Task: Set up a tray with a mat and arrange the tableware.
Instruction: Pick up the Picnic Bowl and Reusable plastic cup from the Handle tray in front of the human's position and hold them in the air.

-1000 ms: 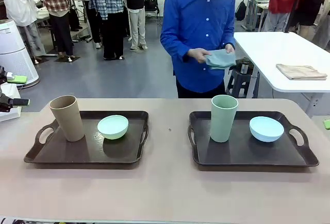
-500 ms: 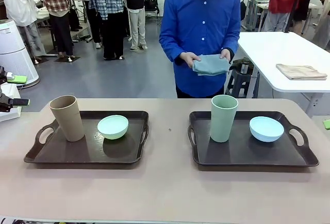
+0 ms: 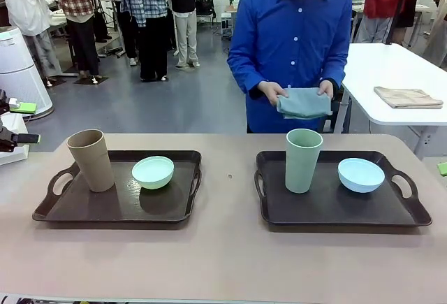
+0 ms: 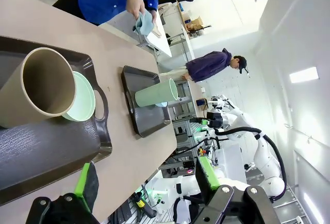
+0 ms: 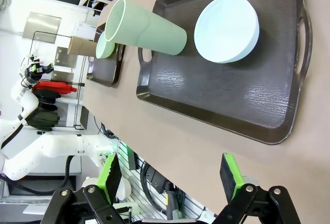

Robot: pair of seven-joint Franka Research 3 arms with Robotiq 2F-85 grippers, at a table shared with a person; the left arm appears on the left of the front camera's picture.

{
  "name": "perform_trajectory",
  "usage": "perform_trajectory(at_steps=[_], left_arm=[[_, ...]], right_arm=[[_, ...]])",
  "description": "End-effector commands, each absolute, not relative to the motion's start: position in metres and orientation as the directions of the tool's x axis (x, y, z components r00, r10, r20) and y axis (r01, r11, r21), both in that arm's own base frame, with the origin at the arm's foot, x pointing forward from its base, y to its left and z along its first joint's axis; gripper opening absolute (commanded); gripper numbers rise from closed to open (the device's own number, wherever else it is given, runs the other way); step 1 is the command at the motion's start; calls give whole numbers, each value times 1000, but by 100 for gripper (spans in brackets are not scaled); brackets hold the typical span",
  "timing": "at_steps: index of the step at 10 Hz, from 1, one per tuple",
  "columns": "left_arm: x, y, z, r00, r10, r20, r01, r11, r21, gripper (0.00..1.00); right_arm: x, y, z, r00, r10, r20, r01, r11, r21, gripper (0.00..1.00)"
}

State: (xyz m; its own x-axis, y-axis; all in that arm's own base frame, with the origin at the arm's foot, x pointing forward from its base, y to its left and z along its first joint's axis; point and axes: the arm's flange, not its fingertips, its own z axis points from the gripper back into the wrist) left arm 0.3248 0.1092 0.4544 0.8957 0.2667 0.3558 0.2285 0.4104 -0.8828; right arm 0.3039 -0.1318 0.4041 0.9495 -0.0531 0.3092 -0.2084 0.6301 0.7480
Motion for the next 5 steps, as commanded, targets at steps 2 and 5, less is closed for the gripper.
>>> perform_trajectory(at_steps=[2,5], left_arm=[[326,111,454,886,272,376,254,396,-883,100],[326,111,454,886,272,376,254,396,-883,100]], right_arm=[[306,-133,402,943,-55,328,-228,611,758,100],[306,-133,402,943,-55,328,-228,611,758,100]])
